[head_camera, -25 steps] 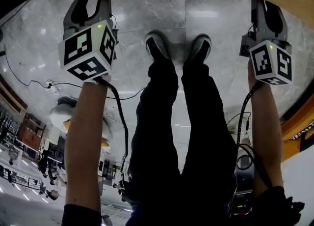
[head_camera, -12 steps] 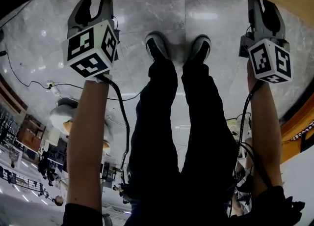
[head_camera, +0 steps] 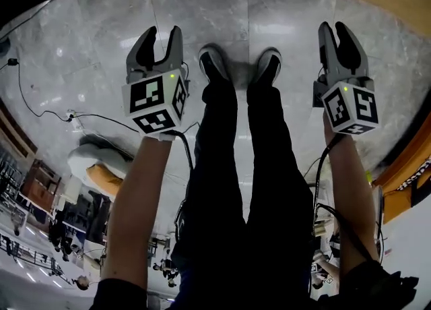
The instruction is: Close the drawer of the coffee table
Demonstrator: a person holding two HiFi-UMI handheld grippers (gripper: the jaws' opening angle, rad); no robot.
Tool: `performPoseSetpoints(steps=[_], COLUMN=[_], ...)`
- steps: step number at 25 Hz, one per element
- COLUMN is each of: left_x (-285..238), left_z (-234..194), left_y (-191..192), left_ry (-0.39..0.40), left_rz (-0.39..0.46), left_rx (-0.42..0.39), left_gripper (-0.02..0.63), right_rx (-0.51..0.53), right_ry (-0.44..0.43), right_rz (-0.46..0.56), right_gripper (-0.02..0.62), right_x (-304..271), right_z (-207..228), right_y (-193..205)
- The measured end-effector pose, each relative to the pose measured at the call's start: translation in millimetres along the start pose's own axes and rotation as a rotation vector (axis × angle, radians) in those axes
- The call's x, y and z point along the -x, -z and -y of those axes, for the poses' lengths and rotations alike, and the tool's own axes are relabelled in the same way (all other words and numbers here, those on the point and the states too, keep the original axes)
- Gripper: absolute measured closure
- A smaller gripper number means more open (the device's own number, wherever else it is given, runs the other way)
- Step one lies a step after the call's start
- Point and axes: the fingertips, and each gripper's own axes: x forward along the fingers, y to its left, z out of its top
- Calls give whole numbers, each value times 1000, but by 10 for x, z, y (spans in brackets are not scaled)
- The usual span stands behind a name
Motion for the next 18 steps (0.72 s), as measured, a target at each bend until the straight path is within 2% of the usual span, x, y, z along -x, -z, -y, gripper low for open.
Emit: performPoseSetpoints(steps=[7, 13, 18], left_x=[720, 1384, 1951], left_z=[389, 490, 510], left_y=[-740, -1377, -1765], left_ry=[71, 80, 81], left_rz=[138, 268, 343], left_rx=[-7, 6, 22], left_gripper=[422, 422, 422], right_rx=[14, 24, 20], right_ry=[-103, -196, -219], right_rz=[55, 123, 188], right_gripper=[471, 522, 532], right_x=[356, 704, 1064], right_z=[-598, -952, -1111], right_y=[-672, -1313, -1887])
